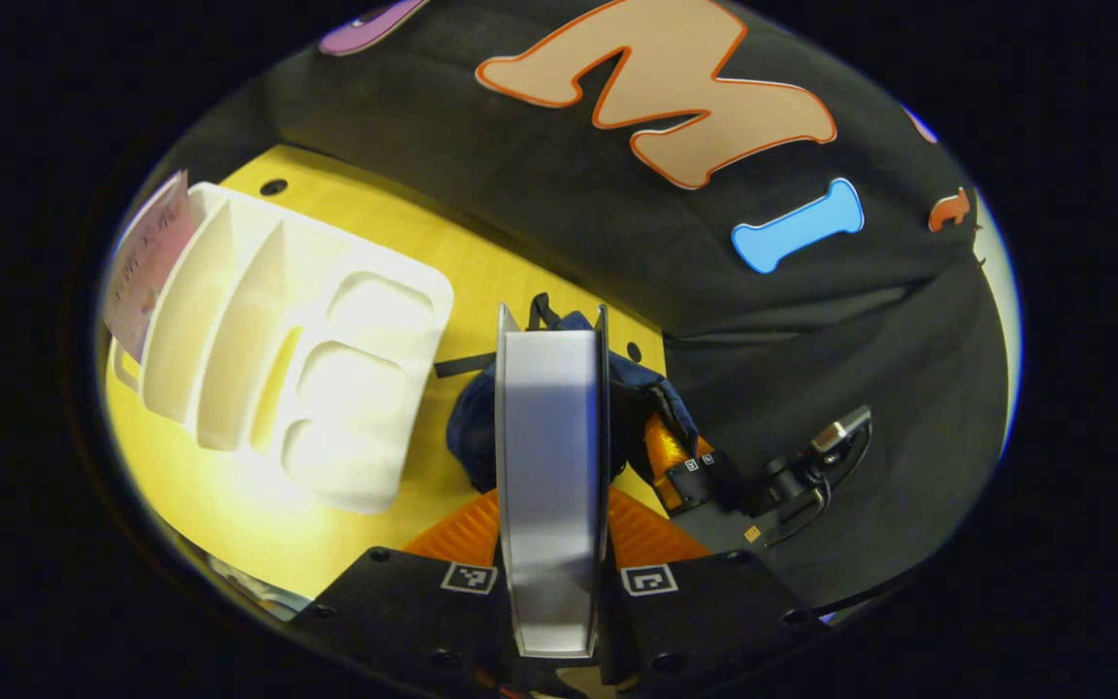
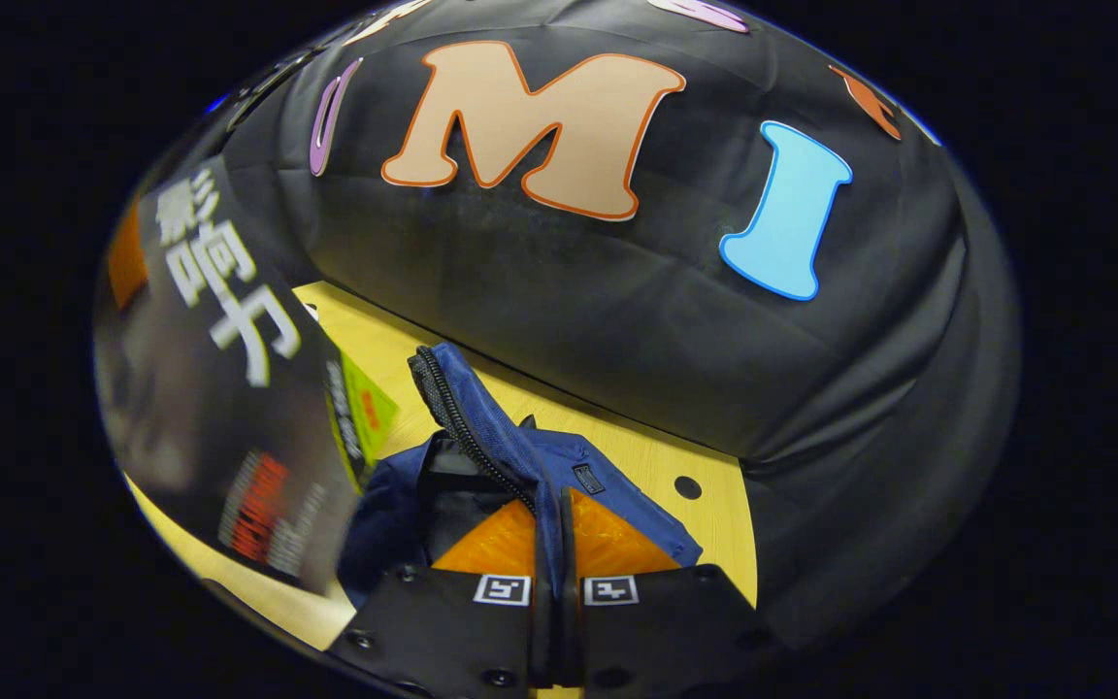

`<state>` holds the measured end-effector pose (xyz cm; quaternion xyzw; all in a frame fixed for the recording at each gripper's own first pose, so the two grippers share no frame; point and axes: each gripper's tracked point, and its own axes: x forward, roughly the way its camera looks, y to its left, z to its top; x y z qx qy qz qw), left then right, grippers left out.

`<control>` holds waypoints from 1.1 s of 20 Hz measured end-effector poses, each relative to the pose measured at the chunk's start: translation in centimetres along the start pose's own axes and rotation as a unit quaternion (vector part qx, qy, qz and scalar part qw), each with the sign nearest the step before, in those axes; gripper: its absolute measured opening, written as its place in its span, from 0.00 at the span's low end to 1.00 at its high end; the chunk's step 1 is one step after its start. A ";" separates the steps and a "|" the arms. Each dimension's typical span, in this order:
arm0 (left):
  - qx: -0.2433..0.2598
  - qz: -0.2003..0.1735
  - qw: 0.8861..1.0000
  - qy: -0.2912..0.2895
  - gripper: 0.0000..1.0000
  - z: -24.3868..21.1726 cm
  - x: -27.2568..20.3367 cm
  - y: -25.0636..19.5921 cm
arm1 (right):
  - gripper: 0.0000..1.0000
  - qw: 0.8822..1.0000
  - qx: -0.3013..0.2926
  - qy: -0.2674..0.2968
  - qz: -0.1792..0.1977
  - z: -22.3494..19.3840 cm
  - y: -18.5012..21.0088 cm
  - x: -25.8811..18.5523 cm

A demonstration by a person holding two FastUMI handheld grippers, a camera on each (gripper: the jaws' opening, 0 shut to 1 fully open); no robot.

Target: Open the schoolbag, grab two books from the bookshelf and put them into the schoolbag.

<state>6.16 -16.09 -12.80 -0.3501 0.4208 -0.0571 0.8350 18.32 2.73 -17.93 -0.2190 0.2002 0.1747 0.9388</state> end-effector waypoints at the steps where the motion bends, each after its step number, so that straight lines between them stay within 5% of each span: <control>1: -0.009 -0.013 1.000 -0.002 0.32 -0.4 1.4 -0.2 | 0.07 1.000 0.000 0.000 0.000 0.0 0.0 0.1; 7: -0.030 -0.058 0.998 -0.025 0.32 -3.0 9.4 0.0 | 0.06 1.000 0.017 -0.002 -0.001 -0.2 0.1 0.1; 12: 0.001 -0.072 0.996 -0.047 0.32 -3.8 15.1 0.2 | 0.06 1.000 0.018 -0.007 -0.003 -0.3 0.0 0.1; 22: -0.037 -0.138 0.983 -0.113 0.31 -1.4 19.2 0.2 | 0.07 1.000 0.021 -0.017 -0.005 -0.4 -0.1 -0.1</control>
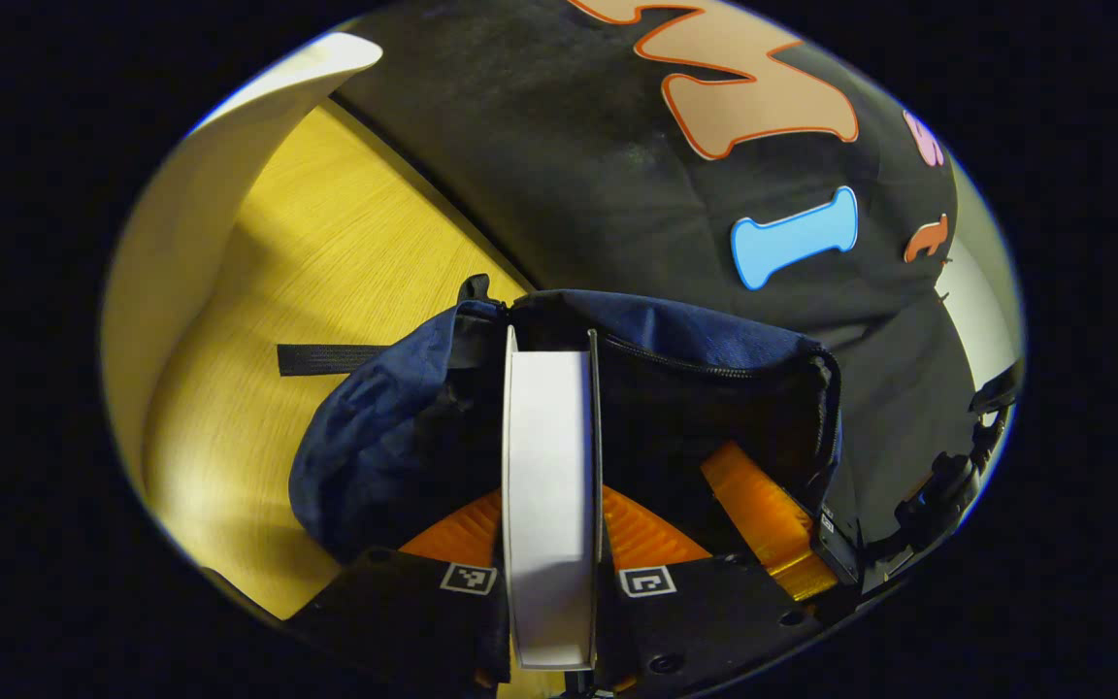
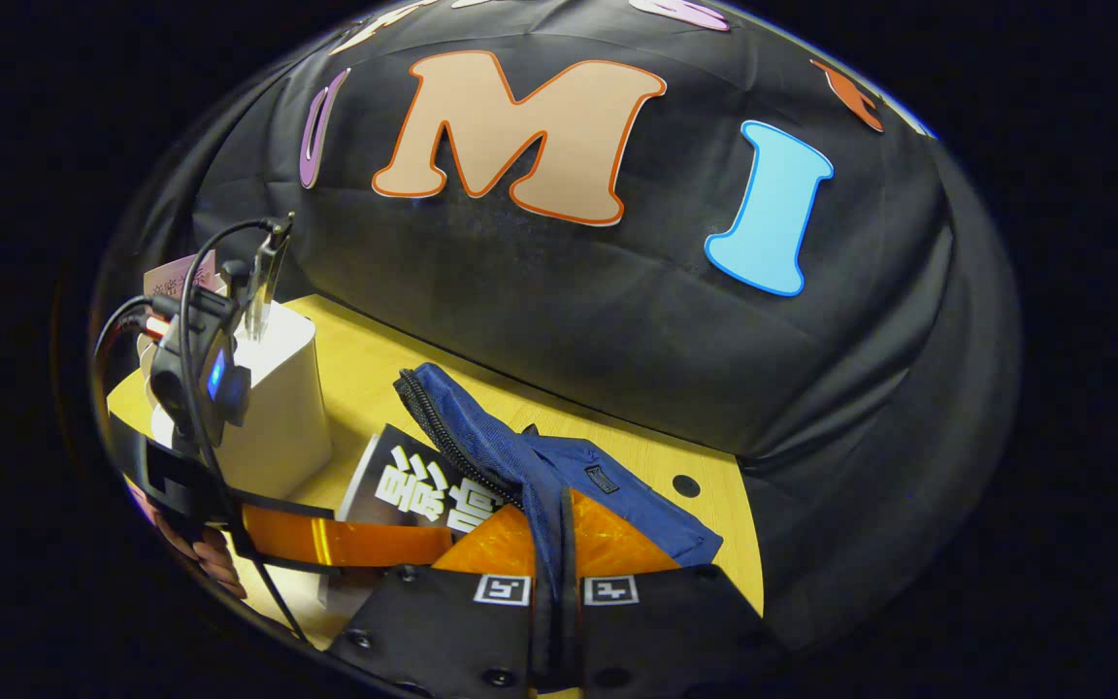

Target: Open the schoolbag, grab two books from the bookshelf and put them into the schoolbag.

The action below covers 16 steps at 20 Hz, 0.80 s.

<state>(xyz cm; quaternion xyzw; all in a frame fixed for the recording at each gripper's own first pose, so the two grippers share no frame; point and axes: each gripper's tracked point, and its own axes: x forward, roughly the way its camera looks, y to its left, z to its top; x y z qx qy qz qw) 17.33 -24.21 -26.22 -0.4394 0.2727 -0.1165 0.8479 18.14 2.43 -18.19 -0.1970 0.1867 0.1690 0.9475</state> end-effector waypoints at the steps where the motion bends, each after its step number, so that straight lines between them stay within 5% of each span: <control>1: -0.008 -0.002 1.000 -0.011 0.31 0.1 0.5 0.1 | 0.06 1.000 0.002 0.000 0.001 -0.1 0.1 0.0; 9: -0.025 -0.008 0.997 -0.068 0.33 0.1 3.6 0.7 | 0.05 0.999 0.014 0.007 0.032 -1.1 1.6 -0.2; 16: -0.037 -0.017 0.997 -0.059 0.34 -0.7 7.4 0.8 | 0.05 0.999 0.021 0.015 0.035 -1.8 1.8 -0.3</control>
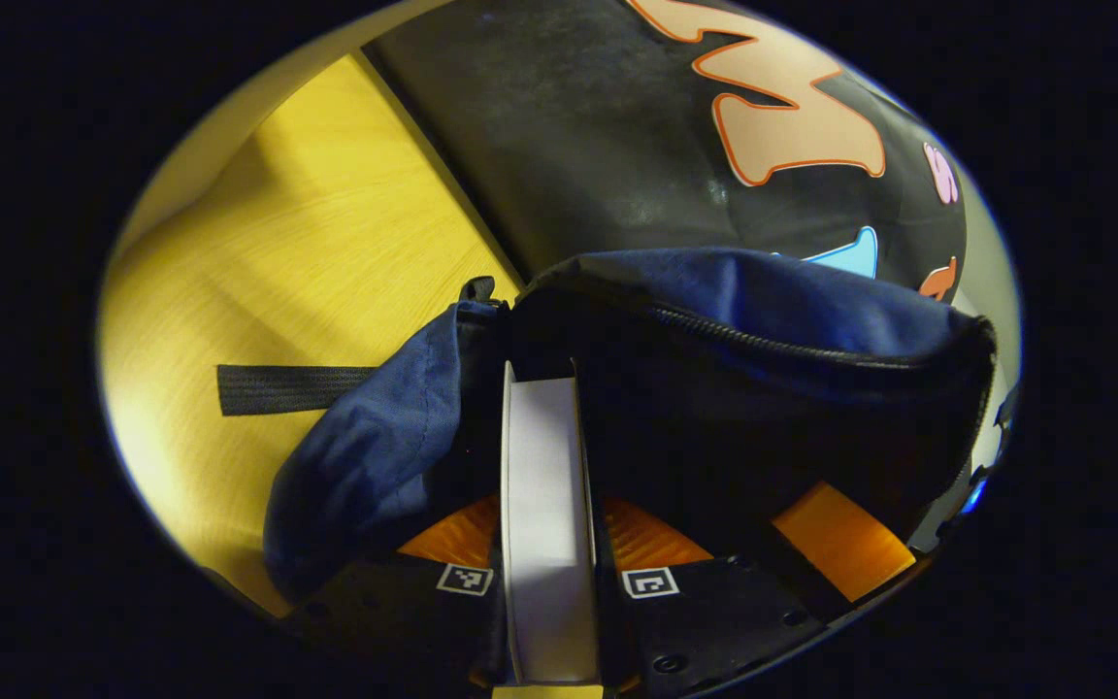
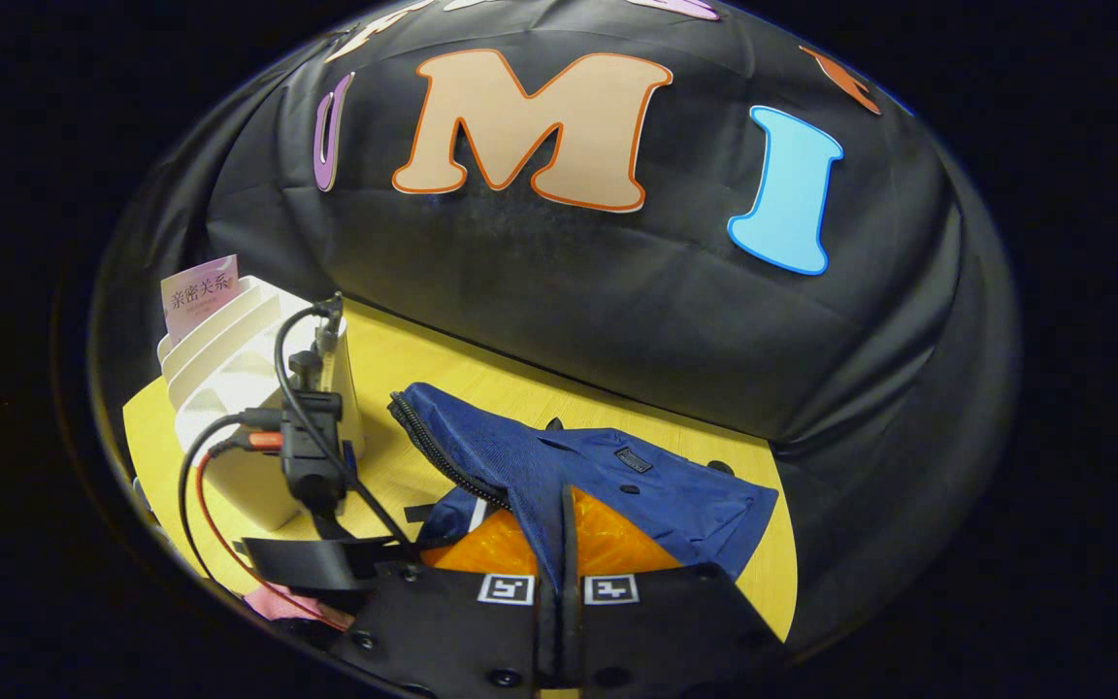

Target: Open the schoolbag, grab two books from the bookshelf and put them into the schoolbag.

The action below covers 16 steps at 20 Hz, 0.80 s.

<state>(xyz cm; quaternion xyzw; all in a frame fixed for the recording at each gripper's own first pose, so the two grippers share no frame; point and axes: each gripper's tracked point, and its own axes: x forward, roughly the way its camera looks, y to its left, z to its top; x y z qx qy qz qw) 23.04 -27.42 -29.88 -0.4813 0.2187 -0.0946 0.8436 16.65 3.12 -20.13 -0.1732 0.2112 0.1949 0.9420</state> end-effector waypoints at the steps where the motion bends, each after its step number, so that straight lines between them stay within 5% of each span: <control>1: 0.006 0.004 1.000 0.003 0.35 -0.2 0.1 0.2 | 0.05 1.000 0.002 0.001 -0.003 0.0 0.0 0.0; 4: 0.039 0.023 0.999 0.015 0.40 -0.4 -0.2 1.0 | 0.05 1.000 0.004 0.001 -0.011 -0.1 -0.7 0.0; 8: 0.041 0.041 0.998 0.021 0.77 0.4 -2.4 1.3 | 0.05 1.000 0.007 0.005 -0.016 -0.2 -1.6 0.1; 9: 0.045 0.053 0.997 0.017 0.97 0.8 -3.3 1.5 | 0.05 1.000 0.007 0.006 -0.017 -0.1 -1.8 0.2; 10: 0.053 0.059 0.997 0.016 0.91 1.3 -4.3 1.3 | 0.05 1.000 0.007 0.008 -0.017 -0.3 -1.9 0.1; 16: 0.130 0.088 0.987 0.030 0.96 1.9 -11.6 -0.7 | 0.05 1.000 0.006 0.017 -0.021 -0.4 -2.4 0.2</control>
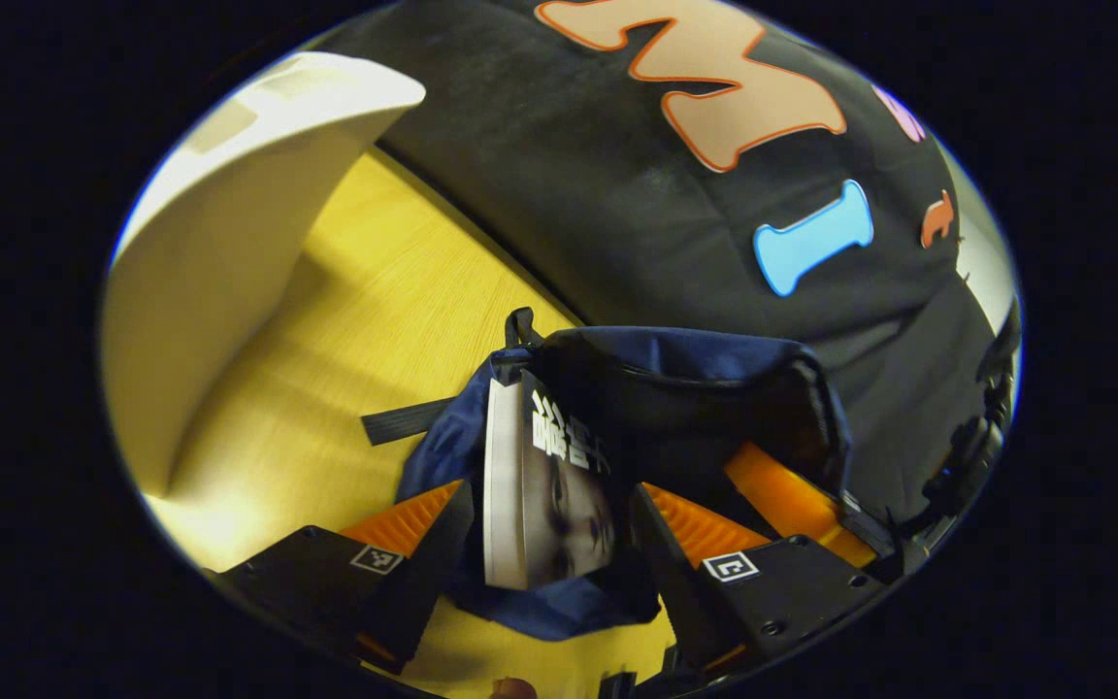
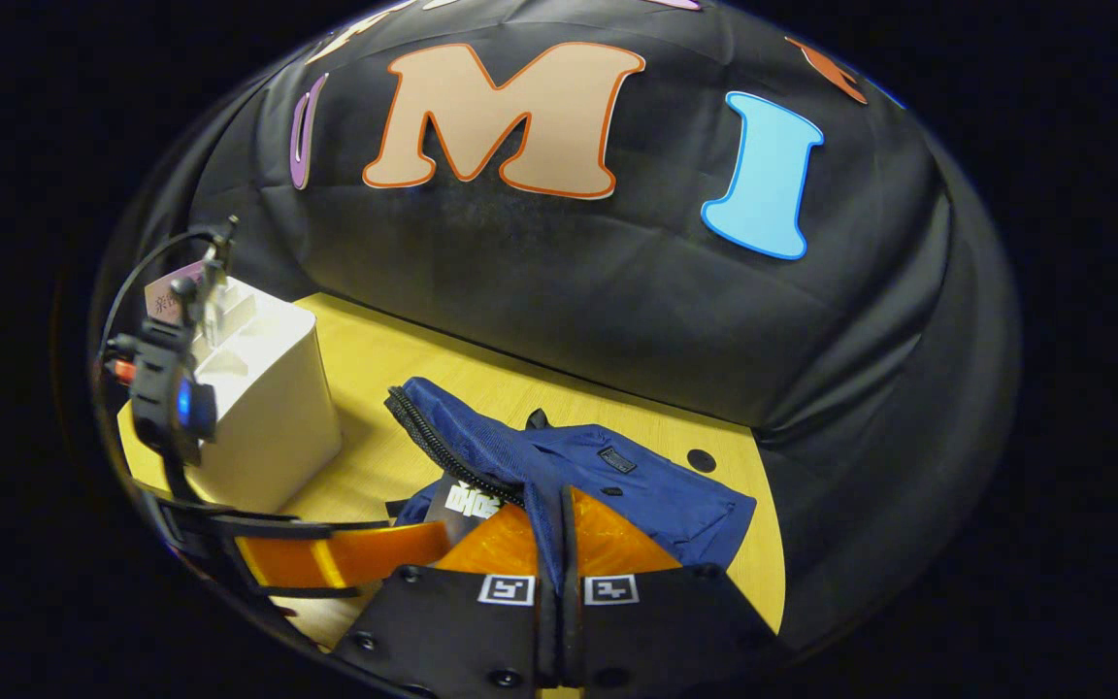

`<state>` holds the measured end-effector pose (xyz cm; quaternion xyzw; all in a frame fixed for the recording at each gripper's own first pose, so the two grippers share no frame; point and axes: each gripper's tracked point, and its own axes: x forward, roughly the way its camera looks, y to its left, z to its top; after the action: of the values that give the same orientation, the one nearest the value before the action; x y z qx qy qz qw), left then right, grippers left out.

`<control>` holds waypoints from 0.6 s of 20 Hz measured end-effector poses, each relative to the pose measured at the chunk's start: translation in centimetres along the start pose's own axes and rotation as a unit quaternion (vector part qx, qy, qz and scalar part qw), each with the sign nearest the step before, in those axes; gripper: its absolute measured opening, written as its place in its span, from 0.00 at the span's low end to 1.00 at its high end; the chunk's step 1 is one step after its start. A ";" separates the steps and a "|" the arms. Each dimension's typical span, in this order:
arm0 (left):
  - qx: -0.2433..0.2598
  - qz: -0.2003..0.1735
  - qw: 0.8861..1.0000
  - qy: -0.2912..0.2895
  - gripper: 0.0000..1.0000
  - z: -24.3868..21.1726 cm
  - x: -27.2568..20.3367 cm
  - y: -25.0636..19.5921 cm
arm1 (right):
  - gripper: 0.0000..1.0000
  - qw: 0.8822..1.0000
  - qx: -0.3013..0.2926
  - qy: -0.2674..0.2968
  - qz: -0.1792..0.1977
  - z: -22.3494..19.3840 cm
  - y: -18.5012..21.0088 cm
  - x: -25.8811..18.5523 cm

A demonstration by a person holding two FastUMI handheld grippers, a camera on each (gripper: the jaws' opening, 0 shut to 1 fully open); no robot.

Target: Open the schoolbag, grab two books from the bookshelf and put them into the schoolbag.

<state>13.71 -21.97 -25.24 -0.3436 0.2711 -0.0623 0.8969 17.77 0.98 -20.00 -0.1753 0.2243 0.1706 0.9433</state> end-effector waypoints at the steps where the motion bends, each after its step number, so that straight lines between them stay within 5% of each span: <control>1: 0.014 -0.003 1.000 0.000 0.95 0.6 -1.4 -0.5 | 0.05 1.000 -0.001 0.001 0.000 0.1 0.0 -0.1; 7: 0.116 0.018 0.993 -0.023 0.95 7.7 -11.0 -1.5 | 0.05 1.000 -0.010 0.004 -0.002 -0.2 0.0 -0.3; 12: 0.138 0.094 0.985 -0.047 0.95 15.5 -19.2 1.4 | 0.05 1.000 -0.009 0.006 -0.003 -0.3 -0.2 -0.2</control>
<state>5.61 -6.18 -8.09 -0.1921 0.2483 0.0020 0.9494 17.53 0.65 -20.08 -0.1852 0.2283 0.1690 0.9407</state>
